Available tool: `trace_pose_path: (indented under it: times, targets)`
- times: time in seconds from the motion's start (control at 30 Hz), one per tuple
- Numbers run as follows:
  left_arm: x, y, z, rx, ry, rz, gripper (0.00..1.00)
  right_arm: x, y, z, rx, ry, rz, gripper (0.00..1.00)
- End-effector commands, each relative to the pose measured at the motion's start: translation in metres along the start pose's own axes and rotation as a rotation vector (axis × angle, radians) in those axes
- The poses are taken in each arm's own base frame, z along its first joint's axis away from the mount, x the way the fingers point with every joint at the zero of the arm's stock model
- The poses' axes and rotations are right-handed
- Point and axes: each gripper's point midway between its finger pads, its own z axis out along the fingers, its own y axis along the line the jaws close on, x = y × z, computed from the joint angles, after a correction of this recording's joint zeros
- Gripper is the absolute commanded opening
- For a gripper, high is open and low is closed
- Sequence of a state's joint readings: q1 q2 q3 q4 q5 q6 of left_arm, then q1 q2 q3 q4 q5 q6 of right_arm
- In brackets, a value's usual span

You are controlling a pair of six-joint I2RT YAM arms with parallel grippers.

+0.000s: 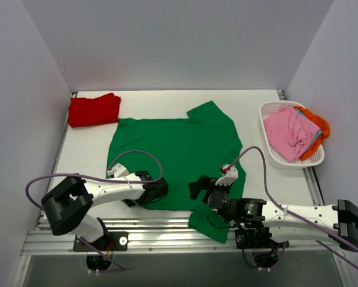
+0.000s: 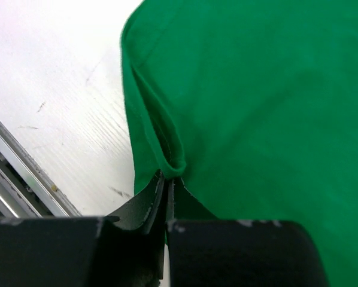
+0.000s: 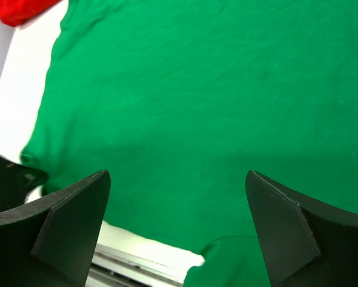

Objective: Fold and stack the t-shirts
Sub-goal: Fold the tshirt

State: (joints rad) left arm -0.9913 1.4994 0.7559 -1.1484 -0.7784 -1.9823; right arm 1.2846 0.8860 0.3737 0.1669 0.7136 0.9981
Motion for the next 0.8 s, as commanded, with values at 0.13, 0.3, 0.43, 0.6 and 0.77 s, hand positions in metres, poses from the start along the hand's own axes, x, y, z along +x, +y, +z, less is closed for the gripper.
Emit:
trace_pose_path:
  times: [0.13, 0.3, 0.43, 0.6, 0.77]
  targets:
    - [-0.038, -0.010, -0.037, 0.049, -0.138, -0.028, 0.02, -0.005, -0.012, 0.004, 0.104, -0.037, -0.018, 0.91]
    - [-0.050, -0.015, -0.041, 0.110, -0.174, -0.013, 0.02, 0.008, -0.015, 0.004, 0.134, 0.015, -0.011, 0.91]
    - [-0.061, -0.015, -0.043, 0.139, -0.202, -0.008, 0.02, 0.021, -0.019, -0.002, 0.169, 0.098, -0.007, 0.91]
    - [-0.074, -0.022, -0.047, 0.179, -0.242, 0.013, 0.02, 0.051, -0.026, -0.019, 0.205, 0.269, 0.043, 0.91]
    - [-0.065, -0.035, -0.041, 0.231, -0.234, 0.041, 0.02, 0.070, -0.045, -0.041, 0.324, 0.394, -0.044, 0.91]
